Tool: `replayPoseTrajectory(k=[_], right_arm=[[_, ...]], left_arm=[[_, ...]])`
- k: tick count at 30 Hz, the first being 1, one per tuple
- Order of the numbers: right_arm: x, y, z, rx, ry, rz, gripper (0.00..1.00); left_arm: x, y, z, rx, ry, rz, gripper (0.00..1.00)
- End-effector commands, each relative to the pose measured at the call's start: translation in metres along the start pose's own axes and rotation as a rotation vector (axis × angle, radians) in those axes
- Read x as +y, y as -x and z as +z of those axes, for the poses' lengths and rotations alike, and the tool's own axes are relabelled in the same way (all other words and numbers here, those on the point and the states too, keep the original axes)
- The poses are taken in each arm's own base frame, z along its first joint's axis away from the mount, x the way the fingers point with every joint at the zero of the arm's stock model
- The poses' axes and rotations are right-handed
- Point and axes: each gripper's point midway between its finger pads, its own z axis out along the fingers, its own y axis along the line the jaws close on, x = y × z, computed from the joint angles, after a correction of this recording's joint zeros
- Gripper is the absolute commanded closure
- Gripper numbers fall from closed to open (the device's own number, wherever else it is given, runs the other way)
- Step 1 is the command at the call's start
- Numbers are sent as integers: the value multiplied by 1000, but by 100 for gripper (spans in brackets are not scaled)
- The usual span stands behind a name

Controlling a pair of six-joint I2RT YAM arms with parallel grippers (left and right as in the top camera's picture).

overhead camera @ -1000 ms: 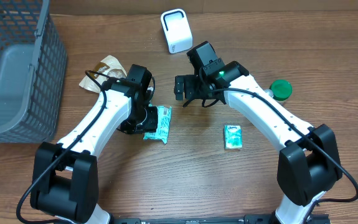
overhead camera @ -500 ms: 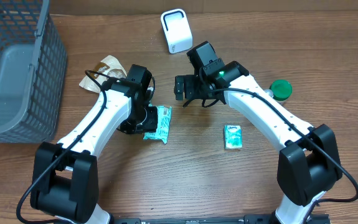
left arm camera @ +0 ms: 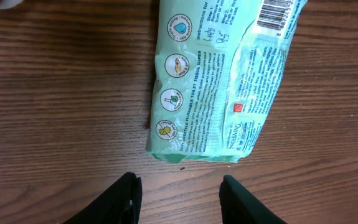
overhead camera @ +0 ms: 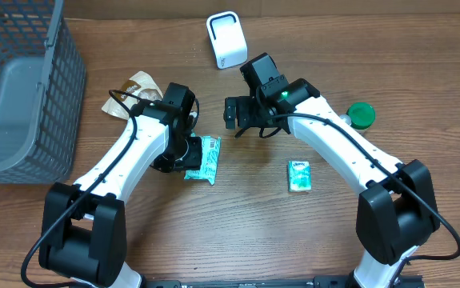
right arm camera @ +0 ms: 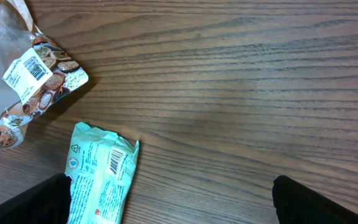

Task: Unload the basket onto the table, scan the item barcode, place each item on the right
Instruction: 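Lower the left gripper and close it on the wipe pack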

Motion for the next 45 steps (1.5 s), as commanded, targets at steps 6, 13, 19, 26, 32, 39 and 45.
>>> replayPoseTrajectory(k=[6,13,19,26,32,39,45], right_arm=[[-2,1,0,-7,-5,2,0],[-2,1,0,-7,-5,2,0],[-2,1,0,-7,-5,2,0],[-2,1,0,-7,-5,2,0],[-2,1,0,-7,-5,2,0],[-2,1,0,-7,-5,2,0],[-2,1,0,-7,-5,2,0]], left_arm=[[1,-2,2,0,15,-7,56],[1,-2,2,-1,15,-7,56],[2,-2,2,-1,18,-7,55],[2,-2,2,-3,22,-7,53],[6,-1,2,-8,40,-11,52],[13,4,2,-34,82,-10,49],[12,11,14,-31,82,-10,39]])
